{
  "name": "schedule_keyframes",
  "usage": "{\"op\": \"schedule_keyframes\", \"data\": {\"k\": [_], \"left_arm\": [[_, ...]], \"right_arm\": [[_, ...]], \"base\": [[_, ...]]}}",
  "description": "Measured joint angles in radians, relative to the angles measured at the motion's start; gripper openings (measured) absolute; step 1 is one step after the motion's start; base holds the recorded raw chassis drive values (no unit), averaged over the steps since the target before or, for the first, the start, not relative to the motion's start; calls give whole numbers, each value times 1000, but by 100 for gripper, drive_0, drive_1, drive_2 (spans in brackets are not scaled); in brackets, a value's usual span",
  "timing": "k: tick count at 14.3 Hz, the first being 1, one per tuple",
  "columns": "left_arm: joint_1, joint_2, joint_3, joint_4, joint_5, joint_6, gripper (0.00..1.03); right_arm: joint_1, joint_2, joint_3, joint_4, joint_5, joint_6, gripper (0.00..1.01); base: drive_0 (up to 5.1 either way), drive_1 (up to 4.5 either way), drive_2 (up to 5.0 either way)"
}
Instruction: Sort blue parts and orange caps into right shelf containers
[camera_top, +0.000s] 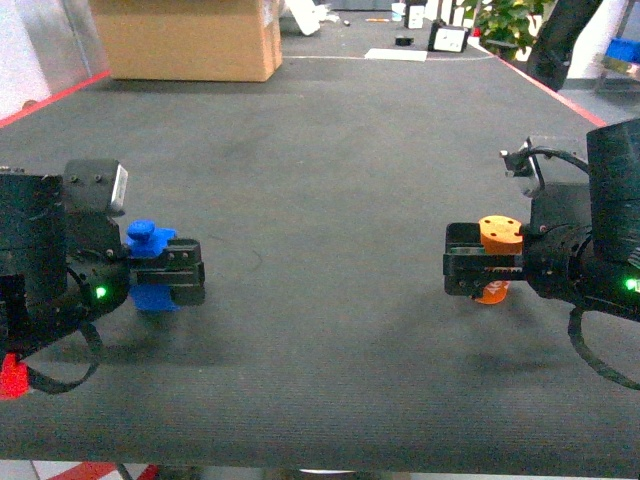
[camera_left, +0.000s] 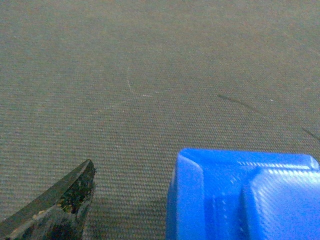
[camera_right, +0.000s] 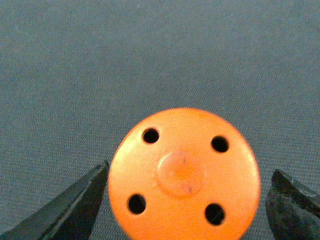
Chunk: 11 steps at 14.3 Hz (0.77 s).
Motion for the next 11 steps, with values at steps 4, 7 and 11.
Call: {"op": "schedule_keyframes", "data": {"k": [4, 7, 11], "left_arm": [[1, 1, 25, -45, -23, -26, 87], [1, 1, 24, -64, -16, -26, 58], [-6, -137, -159, 11, -77, -61, 44]], "right_arm": [[14, 11, 15, -16, 30, -10, 63], [15, 13, 15, -22, 35, -29, 44], [13, -79, -84, 75, 62, -32, 44]], "base": [[0, 0, 0], [0, 0, 0], [0, 0, 0]]}}
